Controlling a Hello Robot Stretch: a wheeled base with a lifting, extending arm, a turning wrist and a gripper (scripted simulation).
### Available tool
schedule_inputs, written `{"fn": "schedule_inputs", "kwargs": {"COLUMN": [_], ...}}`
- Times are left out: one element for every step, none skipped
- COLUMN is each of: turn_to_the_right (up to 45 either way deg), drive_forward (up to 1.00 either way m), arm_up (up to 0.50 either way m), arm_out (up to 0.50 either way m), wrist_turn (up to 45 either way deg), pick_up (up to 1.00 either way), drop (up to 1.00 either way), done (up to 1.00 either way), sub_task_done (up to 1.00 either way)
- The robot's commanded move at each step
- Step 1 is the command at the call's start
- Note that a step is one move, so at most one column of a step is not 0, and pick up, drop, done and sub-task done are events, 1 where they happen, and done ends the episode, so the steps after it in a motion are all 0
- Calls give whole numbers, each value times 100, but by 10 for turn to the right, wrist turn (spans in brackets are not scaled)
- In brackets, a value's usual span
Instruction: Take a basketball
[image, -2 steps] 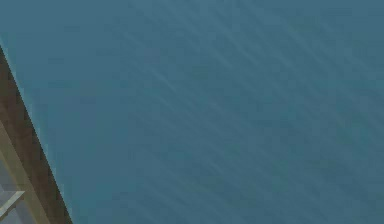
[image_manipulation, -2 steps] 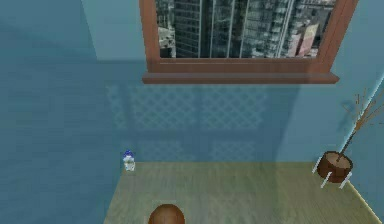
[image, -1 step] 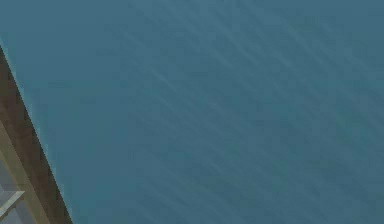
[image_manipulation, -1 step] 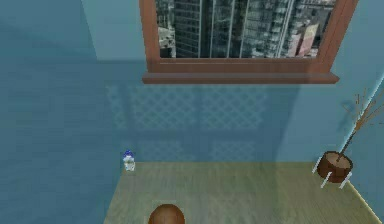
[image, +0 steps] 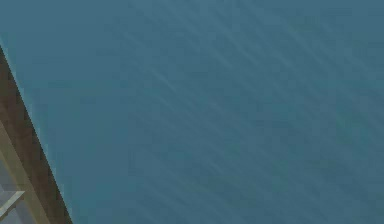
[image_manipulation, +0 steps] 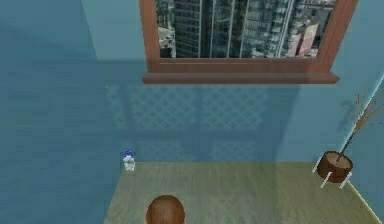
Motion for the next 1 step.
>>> {"fn": "schedule_inputs", "kwargs": {"turn_to_the_right": [0], "drive_forward": [0], "arm_up": [0], "arm_out": [0], "wrist_turn": [0], "pick_up": [0], "drop": [0], "done": [100], "sub_task_done": [0]}}
